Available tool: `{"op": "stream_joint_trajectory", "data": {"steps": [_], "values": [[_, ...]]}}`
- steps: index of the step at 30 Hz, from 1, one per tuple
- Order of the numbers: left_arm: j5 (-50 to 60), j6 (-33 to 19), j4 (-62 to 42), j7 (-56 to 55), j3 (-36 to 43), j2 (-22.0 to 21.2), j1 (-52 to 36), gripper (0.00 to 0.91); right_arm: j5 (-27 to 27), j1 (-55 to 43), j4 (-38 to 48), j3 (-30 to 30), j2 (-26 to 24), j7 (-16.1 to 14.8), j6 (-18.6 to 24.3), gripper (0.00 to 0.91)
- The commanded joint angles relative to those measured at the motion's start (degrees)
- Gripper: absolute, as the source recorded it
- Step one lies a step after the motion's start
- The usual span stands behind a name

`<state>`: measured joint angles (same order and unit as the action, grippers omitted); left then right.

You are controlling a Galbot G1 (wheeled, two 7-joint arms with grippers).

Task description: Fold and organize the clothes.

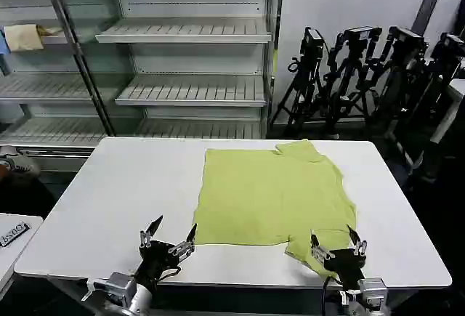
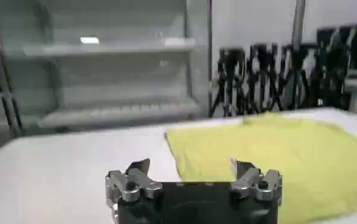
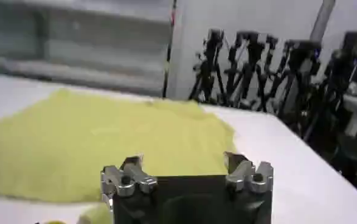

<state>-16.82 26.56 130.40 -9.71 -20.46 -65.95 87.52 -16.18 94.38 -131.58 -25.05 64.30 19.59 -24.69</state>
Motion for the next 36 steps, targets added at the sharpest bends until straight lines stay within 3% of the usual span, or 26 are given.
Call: {"op": "stream_joint_trajectory", "data": {"steps": [1, 12, 21, 22, 23, 24, 25, 26, 36], "values": [[-2.64, 6.57, -4.81, -2.6, 5.86, 2.2, -5.72, 0.907, -0.34, 1.62, 0.57, -0.07, 0.23, 0.42, -3.96, 0.907], [-3.46, 6.61, -8.74, -3.71, 9.21, 1.87, -10.11, 0.907, -0.82, 3.75, 1.41, -0.19, 0.6, -0.08, -4.27, 0.907], [-4.73, 6.56, -9.73, -3.68, 10.45, 1.4, -10.9, 0.907, -4.22, 4.74, 1.3, -0.24, 0.22, -1.07, -5.61, 0.907], [-6.51, 6.47, -9.79, -3.77, 10.66, 1.34, -11.13, 0.282, -4.53, 4.82, 1.34, -0.03, 0.24, -1.06, -5.72, 0.786], [-8.06, 6.43, -9.65, -4.04, 10.74, 1.2, -11.33, 0.081, -4.93, 4.94, 1.34, 0.04, 0.24, -1.06, -5.7, 0.655], [-8.97, 6.43, -9.54, -4.15, 10.79, 1.14, -11.44, 0.04, -5.25, 5.02, 1.33, 0.09, 0.23, -0.95, -5.71, 0.443], [-10.73, 6.09, -9.58, -4.12, 10.88, 0.99, -11.58, 0.04, -5.83, 5.15, 1.34, 0.24, 0.26, -0.74, -5.72, 0.101], [-10.69, 5.85, -9.7, -4.11, 10.94, 0.85, -11.72, 0.04, -5.93, 5.16, 1.38, 0.31, 0.29, -0.69, -5.74, 0.0], [-12.27, 6.33, -10.4, -3.85, 10.65, 0.83, -11.12, 0.04, -6.38, 5.97, 0.89, 0.41, 0.1, -0.68, -5.75, 0.0]]}}
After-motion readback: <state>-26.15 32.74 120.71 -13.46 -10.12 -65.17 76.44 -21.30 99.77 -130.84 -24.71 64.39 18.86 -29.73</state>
